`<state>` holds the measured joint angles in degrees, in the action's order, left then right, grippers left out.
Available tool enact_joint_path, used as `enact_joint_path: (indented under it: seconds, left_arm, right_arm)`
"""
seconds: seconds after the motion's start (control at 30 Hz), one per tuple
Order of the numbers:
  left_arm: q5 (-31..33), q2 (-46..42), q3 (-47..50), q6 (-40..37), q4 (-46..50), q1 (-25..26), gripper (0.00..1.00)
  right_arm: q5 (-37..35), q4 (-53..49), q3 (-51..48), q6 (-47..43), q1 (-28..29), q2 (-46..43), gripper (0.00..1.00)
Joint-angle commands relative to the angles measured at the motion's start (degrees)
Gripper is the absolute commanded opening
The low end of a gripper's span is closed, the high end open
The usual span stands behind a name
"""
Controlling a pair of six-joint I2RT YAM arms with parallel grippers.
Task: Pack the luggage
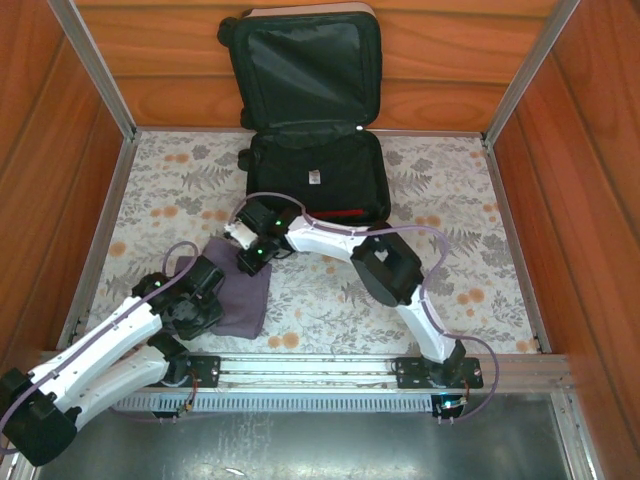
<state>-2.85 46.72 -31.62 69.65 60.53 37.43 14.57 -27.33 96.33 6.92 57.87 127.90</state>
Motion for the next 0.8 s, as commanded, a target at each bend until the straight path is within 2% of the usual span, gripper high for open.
enact_joint_path:
  seconds: [0.0, 0.23, 0.43, 0.63, 0.77]
  left_arm:
    - [-2.2, 1.5, 0.6, 0.5, -1.5, 1.4, 0.00]
    - [1.8, 11.5, -5.7, -2.7, -5.2, 8.1, 0.00]
    - [5.3, 27.2, -14.9, -10.4, -10.5, 12.2, 0.00]
    - [3.6, 33.7, -19.6, -17.3, -17.4, 12.8, 0.00]
    - [1.3, 33.5, -19.6, -20.5, -20.3, 12.9, 0.00]
  right_arm:
    - [-9.7, -7.5, -10.3, 7.7, 0.5, -1.4, 0.00]
    - [-18.4, -8.9, -30.3, 26.3, 0.4, -12.8, 0.00]
    - [-17.3, -1.2, -49.4, 40.9, -1.5, -24.0, 0.00]
    - [-20.2, -1.6, -59.0, 50.5, -1.4, -35.6, 0.00]
    - [-25.6, -8.8, -62.1, 55.0, -1.2, -46.5, 0.00]
